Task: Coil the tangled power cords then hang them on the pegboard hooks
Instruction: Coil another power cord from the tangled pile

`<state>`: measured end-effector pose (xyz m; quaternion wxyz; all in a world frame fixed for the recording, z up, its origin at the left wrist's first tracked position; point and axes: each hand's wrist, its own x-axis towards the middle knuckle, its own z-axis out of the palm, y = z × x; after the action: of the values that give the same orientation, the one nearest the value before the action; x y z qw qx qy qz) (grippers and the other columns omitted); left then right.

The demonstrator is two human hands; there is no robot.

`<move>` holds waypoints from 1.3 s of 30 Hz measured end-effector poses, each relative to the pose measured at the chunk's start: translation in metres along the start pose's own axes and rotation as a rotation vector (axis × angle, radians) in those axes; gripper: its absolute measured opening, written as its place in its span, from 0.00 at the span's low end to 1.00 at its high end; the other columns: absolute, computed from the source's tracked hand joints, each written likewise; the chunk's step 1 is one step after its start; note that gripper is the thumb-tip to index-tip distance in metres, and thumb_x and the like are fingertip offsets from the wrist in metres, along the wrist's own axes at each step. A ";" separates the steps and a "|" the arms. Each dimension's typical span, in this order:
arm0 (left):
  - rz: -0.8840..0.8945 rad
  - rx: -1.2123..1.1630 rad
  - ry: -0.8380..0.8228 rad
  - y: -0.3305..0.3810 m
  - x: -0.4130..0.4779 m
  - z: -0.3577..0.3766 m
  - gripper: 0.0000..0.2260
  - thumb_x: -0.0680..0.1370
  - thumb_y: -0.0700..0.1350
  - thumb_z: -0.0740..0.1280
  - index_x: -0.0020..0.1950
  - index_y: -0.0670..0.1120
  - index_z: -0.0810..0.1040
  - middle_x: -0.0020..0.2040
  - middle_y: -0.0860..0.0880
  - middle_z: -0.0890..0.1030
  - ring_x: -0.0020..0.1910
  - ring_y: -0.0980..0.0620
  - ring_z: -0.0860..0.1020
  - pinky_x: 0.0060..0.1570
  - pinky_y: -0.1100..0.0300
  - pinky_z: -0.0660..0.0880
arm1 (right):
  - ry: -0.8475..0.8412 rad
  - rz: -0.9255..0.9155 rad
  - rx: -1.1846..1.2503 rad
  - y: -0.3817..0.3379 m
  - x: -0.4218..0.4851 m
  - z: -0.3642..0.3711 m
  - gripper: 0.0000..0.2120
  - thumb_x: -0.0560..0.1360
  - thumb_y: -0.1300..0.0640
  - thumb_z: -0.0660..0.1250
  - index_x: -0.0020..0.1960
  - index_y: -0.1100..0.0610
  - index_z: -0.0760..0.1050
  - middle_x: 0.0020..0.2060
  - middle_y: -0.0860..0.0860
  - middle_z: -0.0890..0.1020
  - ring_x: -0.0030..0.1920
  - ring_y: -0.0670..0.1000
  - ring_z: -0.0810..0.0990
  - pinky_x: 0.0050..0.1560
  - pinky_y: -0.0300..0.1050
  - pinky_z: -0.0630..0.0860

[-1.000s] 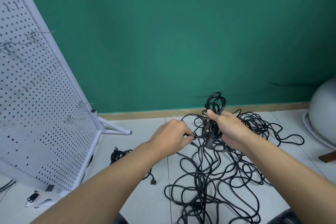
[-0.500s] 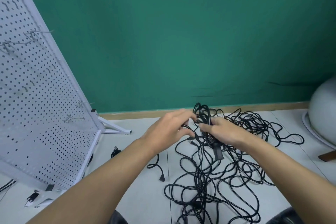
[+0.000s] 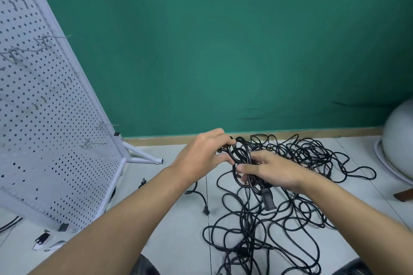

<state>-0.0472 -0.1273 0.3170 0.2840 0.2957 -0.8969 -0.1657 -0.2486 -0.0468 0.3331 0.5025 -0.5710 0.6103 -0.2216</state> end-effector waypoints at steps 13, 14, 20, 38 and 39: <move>0.001 -0.097 -0.052 0.011 0.002 0.002 0.14 0.73 0.49 0.79 0.57 0.48 0.86 0.42 0.63 0.71 0.37 0.59 0.72 0.42 0.68 0.67 | 0.052 0.071 -0.098 -0.009 -0.005 0.001 0.14 0.84 0.56 0.65 0.64 0.65 0.74 0.55 0.57 0.86 0.60 0.59 0.84 0.52 0.43 0.79; -0.004 -0.097 -0.066 0.010 0.002 0.002 0.12 0.74 0.49 0.78 0.55 0.47 0.87 0.43 0.62 0.71 0.38 0.57 0.72 0.41 0.67 0.67 | 0.043 0.081 -0.136 -0.012 -0.007 0.002 0.14 0.84 0.55 0.65 0.63 0.65 0.75 0.56 0.55 0.86 0.63 0.58 0.82 0.53 0.41 0.78; -0.060 -0.132 -0.139 0.009 0.003 0.000 0.08 0.75 0.50 0.77 0.49 0.46 0.88 0.44 0.54 0.77 0.41 0.59 0.73 0.43 0.64 0.70 | -0.074 0.111 -0.106 -0.003 -0.003 0.001 0.12 0.85 0.55 0.62 0.57 0.66 0.74 0.42 0.58 0.87 0.44 0.56 0.86 0.50 0.53 0.78; -0.073 -0.190 -0.199 0.003 -0.003 0.002 0.15 0.74 0.55 0.78 0.58 0.53 0.86 0.54 0.57 0.80 0.53 0.61 0.76 0.53 0.66 0.71 | -0.218 0.014 -0.309 -0.002 0.000 0.007 0.15 0.83 0.45 0.65 0.42 0.52 0.77 0.36 0.49 0.83 0.46 0.58 0.85 0.57 0.56 0.78; -0.088 -0.211 -0.216 0.003 -0.004 0.001 0.13 0.74 0.54 0.77 0.57 0.52 0.87 0.51 0.56 0.82 0.51 0.60 0.78 0.52 0.64 0.73 | -0.226 -0.004 -0.299 -0.001 0.000 0.007 0.15 0.83 0.47 0.64 0.42 0.53 0.77 0.36 0.48 0.83 0.46 0.54 0.85 0.59 0.52 0.78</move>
<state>-0.0467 -0.1226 0.3164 0.2079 0.2839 -0.8860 -0.3021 -0.2421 -0.0455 0.3316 0.4770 -0.6617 0.5749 -0.0637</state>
